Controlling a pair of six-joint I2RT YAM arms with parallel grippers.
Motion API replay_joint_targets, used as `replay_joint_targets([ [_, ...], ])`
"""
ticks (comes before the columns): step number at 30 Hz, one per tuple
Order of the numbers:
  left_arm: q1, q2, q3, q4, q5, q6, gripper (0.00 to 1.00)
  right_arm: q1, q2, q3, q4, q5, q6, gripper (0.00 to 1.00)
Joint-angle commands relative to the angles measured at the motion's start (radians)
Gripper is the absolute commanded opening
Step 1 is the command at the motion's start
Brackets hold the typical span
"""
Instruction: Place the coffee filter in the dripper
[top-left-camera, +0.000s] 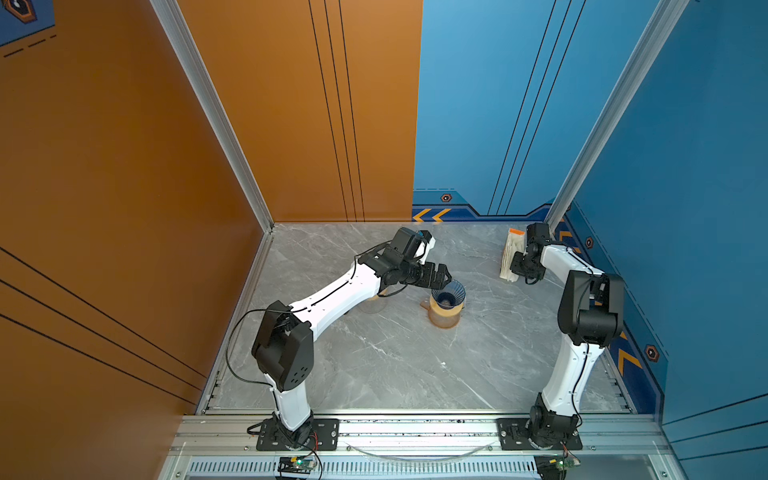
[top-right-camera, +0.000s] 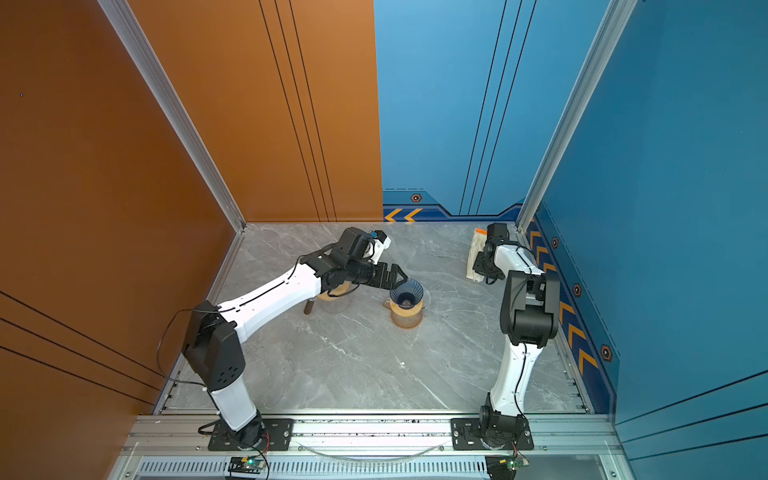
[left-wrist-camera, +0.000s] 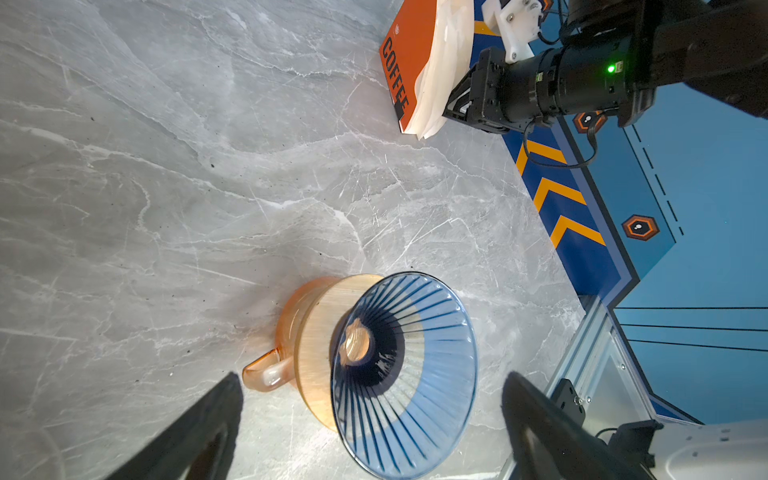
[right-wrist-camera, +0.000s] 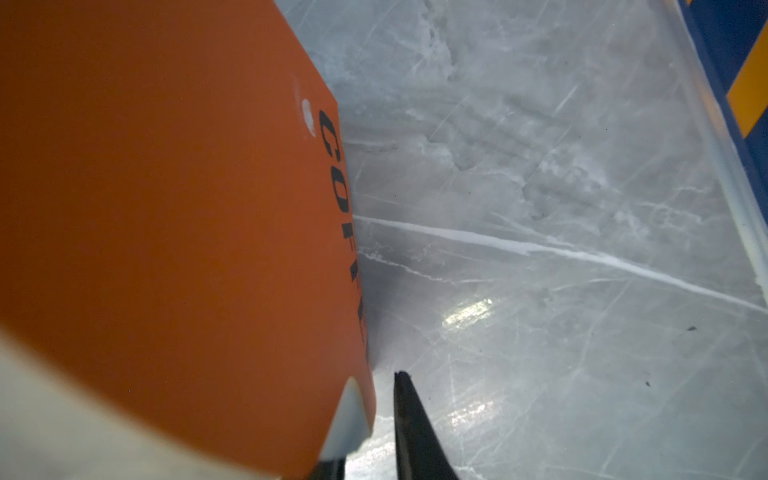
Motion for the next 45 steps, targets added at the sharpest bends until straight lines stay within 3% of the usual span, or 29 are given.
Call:
replay_joint_targets([
  [1, -0.012, 0.015, 0.031, -0.025, 0.016, -0.006, 0.98, -0.008, 0.018, 0.035, 0.001, 0.012, -0.021, 0.17],
  [14, -0.015, 0.020, 0.034, -0.029, 0.017, -0.006, 0.98, -0.005, 0.001, 0.025, 0.012, -0.006, -0.027, 0.00],
  [26, -0.016, 0.019, 0.033, -0.030, 0.020, -0.004, 0.98, 0.019, -0.051, 0.004, -0.020, 0.030, -0.041, 0.00],
  [29, -0.017, 0.017, 0.030, -0.029, 0.020, -0.005, 0.98, 0.025, -0.057, 0.003, -0.025, 0.035, -0.042, 0.08],
  [32, -0.017, 0.015, 0.028, -0.029, 0.021, -0.004, 0.98, 0.027, -0.059, 0.003, -0.026, 0.042, -0.041, 0.10],
  [38, -0.018, 0.015, 0.027, -0.029, 0.020, -0.005, 0.98, 0.034, -0.061, 0.009, -0.025, 0.060, -0.037, 0.10],
  [45, -0.018, 0.020, 0.028, -0.029, 0.023, -0.005, 0.98, 0.032, -0.048, 0.014, -0.028, 0.066, -0.034, 0.02],
])
